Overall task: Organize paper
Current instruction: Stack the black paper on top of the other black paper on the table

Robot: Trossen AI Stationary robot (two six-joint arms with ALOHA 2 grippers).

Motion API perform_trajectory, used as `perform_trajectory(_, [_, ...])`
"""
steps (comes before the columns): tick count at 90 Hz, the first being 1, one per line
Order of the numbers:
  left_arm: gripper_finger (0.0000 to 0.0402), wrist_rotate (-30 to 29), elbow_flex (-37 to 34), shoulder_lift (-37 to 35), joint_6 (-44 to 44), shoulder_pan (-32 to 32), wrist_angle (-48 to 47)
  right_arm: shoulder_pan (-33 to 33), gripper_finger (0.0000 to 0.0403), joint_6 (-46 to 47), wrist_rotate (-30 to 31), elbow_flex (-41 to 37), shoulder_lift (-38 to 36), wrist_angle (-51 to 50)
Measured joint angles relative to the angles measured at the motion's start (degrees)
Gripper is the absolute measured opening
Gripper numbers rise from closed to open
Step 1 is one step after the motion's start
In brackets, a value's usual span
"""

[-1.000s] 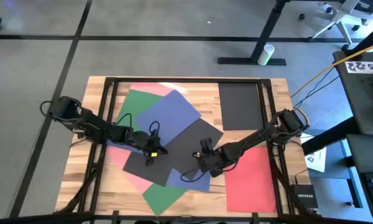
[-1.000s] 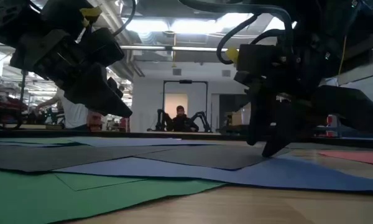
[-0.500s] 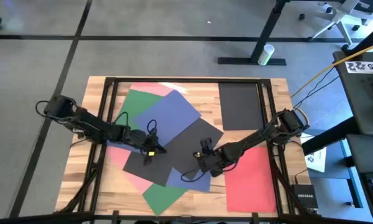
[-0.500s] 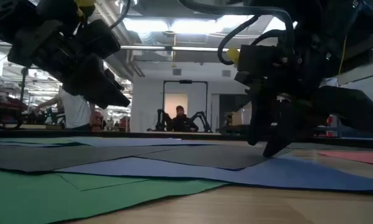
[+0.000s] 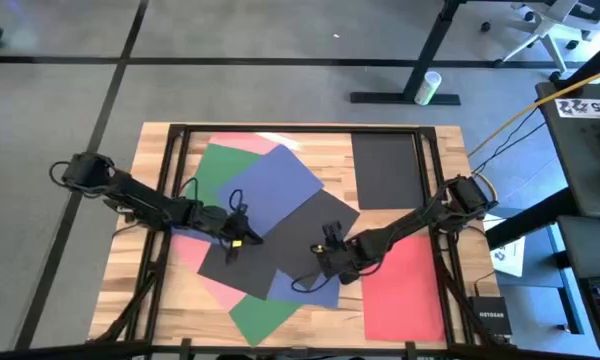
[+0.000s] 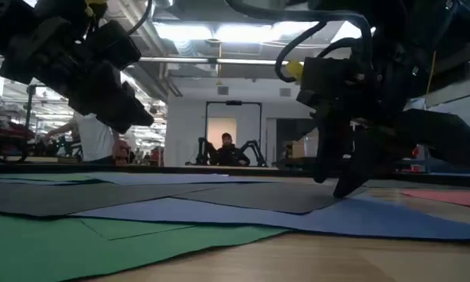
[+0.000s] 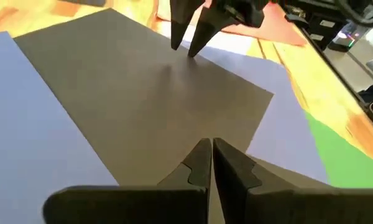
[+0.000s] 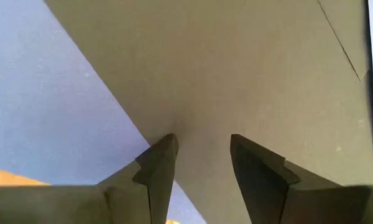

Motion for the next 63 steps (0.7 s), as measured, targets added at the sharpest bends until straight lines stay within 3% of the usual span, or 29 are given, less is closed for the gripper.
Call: perform_trajectory(63, [0.0,0.02,-0.08,-1.6,1.82,1.07,-0.44,0.0,0.0146,-1.29,-0.07,0.0,0.0,0.15])
